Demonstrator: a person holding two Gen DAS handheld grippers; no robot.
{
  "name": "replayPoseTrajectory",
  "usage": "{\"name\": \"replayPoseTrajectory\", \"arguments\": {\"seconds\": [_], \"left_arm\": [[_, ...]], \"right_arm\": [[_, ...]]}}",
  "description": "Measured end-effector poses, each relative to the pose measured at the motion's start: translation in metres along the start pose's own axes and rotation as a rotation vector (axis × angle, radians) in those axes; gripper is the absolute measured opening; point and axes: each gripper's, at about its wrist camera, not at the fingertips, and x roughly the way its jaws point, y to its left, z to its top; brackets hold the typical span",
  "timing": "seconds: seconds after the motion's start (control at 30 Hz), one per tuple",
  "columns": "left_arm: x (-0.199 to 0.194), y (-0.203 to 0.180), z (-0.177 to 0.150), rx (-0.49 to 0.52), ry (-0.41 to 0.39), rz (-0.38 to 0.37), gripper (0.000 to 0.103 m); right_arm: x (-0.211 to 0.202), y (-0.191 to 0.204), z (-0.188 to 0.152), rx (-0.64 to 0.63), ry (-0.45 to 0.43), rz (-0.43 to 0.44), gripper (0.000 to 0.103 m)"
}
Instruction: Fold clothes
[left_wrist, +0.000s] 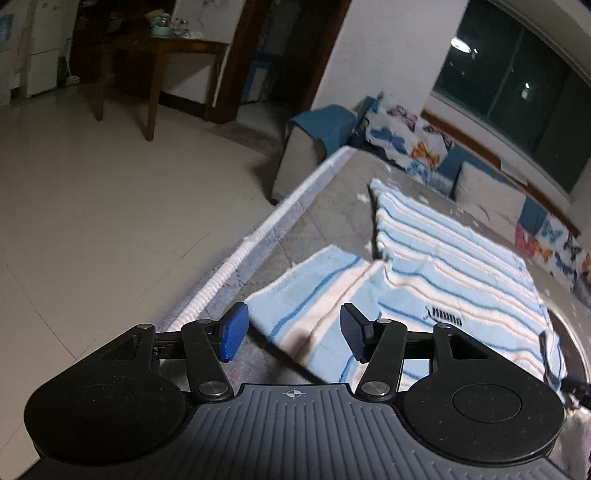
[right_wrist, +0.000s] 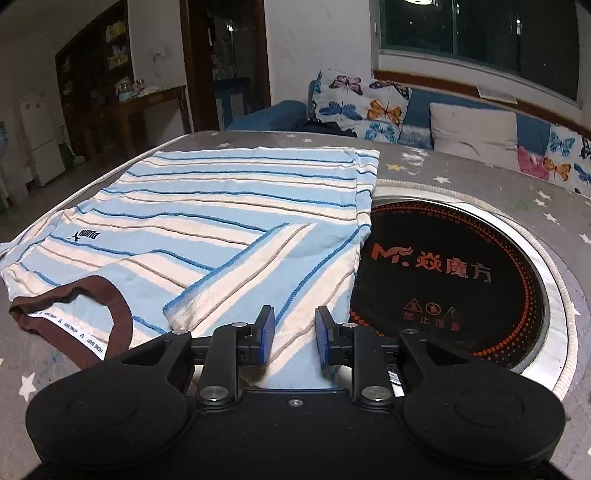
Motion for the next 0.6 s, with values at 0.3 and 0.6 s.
{"name": "replayPoseTrajectory", "arguments": {"seconds": [0.3,0.6], "left_arm": [[0.018,0.007,-0.004,-0.060,0.074,0.022,0.039],[0.012,0.003,0.001,-0.039,0.010,-0.008,0.004]], "right_arm": [[0.002,-0.001,0.000,0.000,-0.018,0.002,0.026],[0.005,-0.002,0.002,0.001,-0.031,0.003,0.027]]}}
